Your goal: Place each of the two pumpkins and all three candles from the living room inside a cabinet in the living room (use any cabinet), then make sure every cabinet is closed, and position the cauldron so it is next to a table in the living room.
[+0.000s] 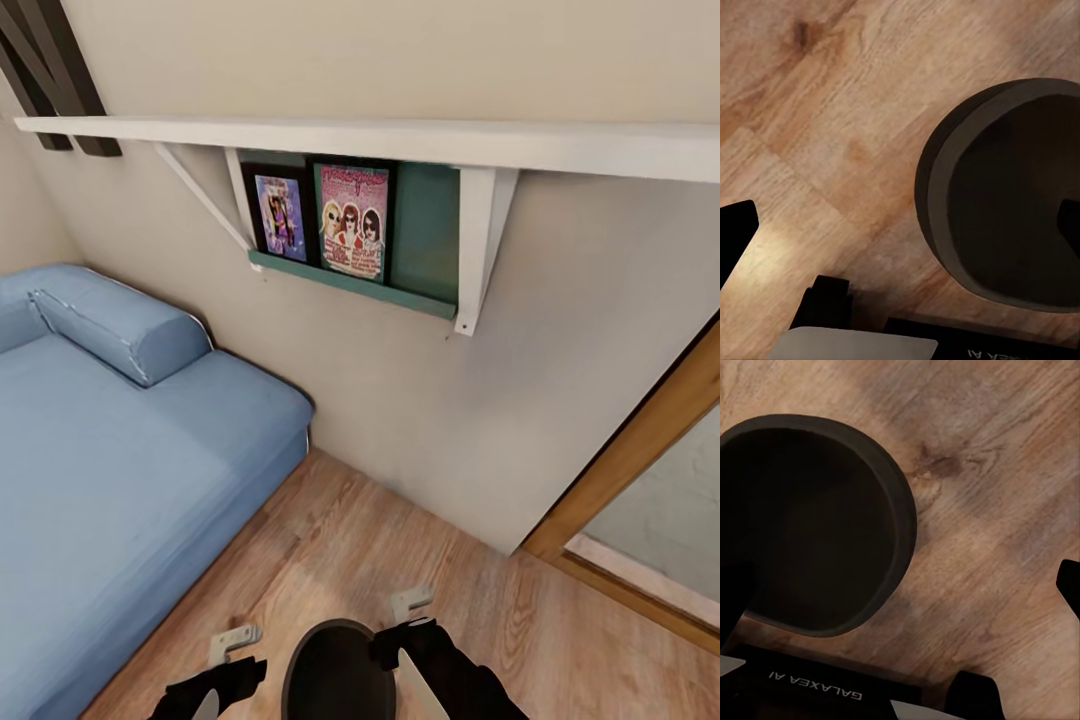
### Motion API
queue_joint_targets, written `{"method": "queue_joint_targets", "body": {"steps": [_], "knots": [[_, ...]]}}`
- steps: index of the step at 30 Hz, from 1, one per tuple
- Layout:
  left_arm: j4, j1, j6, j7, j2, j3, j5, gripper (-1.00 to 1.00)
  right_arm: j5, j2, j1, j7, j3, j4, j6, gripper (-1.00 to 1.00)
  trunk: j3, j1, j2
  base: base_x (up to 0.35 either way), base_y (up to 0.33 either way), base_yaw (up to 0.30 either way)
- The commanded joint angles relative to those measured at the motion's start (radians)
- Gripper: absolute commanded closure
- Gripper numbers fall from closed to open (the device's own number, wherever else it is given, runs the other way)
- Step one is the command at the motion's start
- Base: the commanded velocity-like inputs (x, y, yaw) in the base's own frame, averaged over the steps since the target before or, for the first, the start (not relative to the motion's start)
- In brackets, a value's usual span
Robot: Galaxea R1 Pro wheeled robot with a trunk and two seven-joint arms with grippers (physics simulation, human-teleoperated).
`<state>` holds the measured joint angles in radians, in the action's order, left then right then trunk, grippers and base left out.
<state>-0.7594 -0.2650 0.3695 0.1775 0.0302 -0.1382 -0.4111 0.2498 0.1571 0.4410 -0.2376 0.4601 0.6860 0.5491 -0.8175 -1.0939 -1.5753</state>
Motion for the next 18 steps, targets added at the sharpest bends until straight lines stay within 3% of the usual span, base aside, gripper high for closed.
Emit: {"method": "queue_joint_targets", "body": {"steps": [1,10,18], "knots": [[0.0,0.0,0.004,0.009,0.001,-0.006,-0.011,-1.0,0.011,-0.001,0.001,-0.009,0.004,0.001,0.003,-1.0,-0.004,-0.004,-0.008,0.0,0.0,0.0],[0.023,-0.001,0.009,-0.078,0.001,-0.006,-0.009,-1.0,0.011,-0.001,0.001,-0.008,0.005,0.001,0.003,-1.0,-0.032,-0.038,-0.071,0.0,0.0,0.0],[0.039,-0.002,-0.002,-0.088,0.001,-0.006,-0.007,-1.0,0.012,-0.001,0.001,-0.008,0.004,0.001,0.003,-1.0,-0.057,-0.069,-0.127,0.0,0.0,0.0]]}}
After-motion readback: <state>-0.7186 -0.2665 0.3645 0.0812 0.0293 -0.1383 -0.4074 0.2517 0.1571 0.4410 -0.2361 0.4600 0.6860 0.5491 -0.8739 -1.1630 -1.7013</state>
